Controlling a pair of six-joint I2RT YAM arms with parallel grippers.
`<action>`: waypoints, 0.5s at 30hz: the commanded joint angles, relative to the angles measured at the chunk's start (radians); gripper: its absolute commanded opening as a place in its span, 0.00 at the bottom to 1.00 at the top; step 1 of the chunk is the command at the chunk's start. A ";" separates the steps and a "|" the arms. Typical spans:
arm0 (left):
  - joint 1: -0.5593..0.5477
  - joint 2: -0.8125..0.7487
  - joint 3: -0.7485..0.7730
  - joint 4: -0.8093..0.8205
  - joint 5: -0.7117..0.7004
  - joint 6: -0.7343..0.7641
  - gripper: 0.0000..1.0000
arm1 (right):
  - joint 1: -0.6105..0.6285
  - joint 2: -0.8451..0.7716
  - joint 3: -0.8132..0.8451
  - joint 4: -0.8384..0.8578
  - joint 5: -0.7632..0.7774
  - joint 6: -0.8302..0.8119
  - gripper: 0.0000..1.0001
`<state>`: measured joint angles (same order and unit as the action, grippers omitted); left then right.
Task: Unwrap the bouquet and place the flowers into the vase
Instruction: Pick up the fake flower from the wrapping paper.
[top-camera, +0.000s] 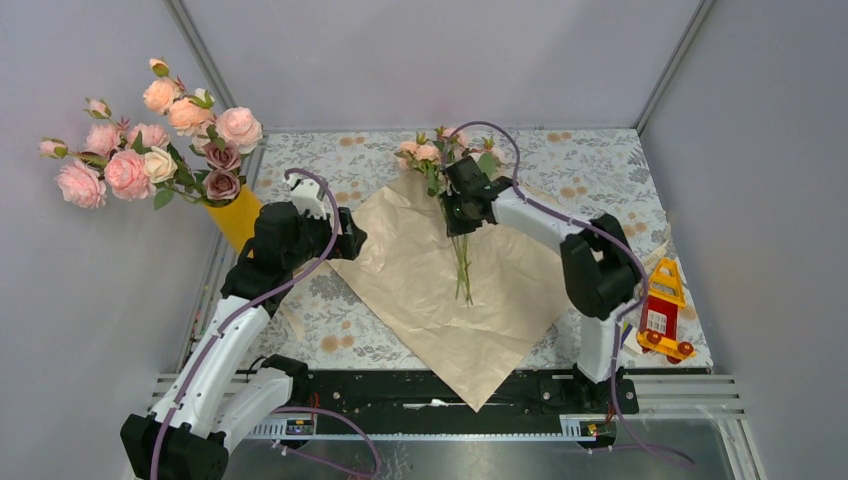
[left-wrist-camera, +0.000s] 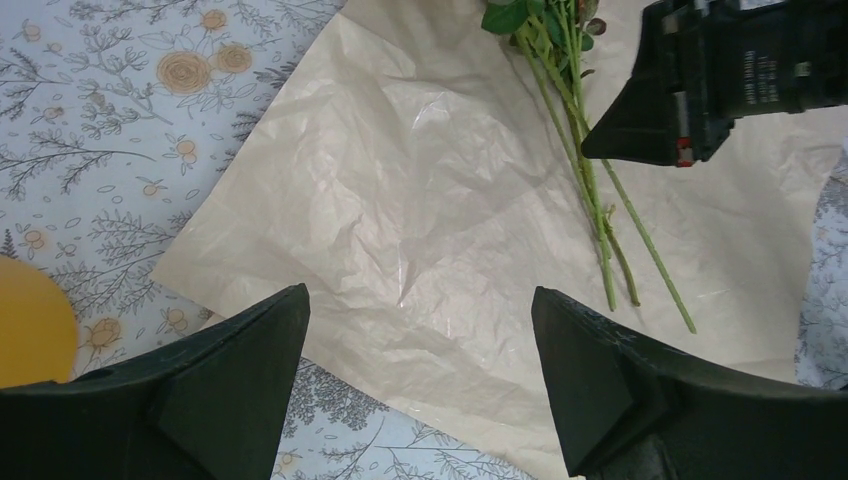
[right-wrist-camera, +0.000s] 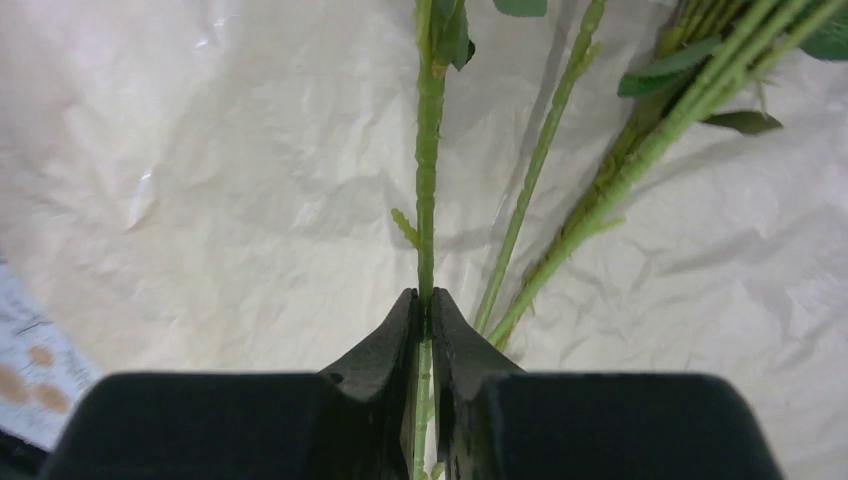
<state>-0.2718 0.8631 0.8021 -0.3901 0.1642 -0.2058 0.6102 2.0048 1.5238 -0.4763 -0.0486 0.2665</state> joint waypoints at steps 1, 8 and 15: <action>-0.001 -0.039 -0.001 0.101 0.075 -0.047 0.89 | 0.010 -0.250 -0.116 0.176 -0.024 0.059 0.00; -0.006 -0.062 0.005 0.279 0.241 -0.258 0.89 | 0.011 -0.552 -0.317 0.349 -0.090 0.058 0.00; -0.059 -0.032 0.018 0.637 0.426 -0.551 0.89 | 0.011 -0.779 -0.426 0.521 -0.324 0.090 0.00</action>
<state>-0.2974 0.8211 0.7963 -0.0738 0.4324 -0.5434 0.6117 1.3212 1.1347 -0.1238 -0.2031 0.3271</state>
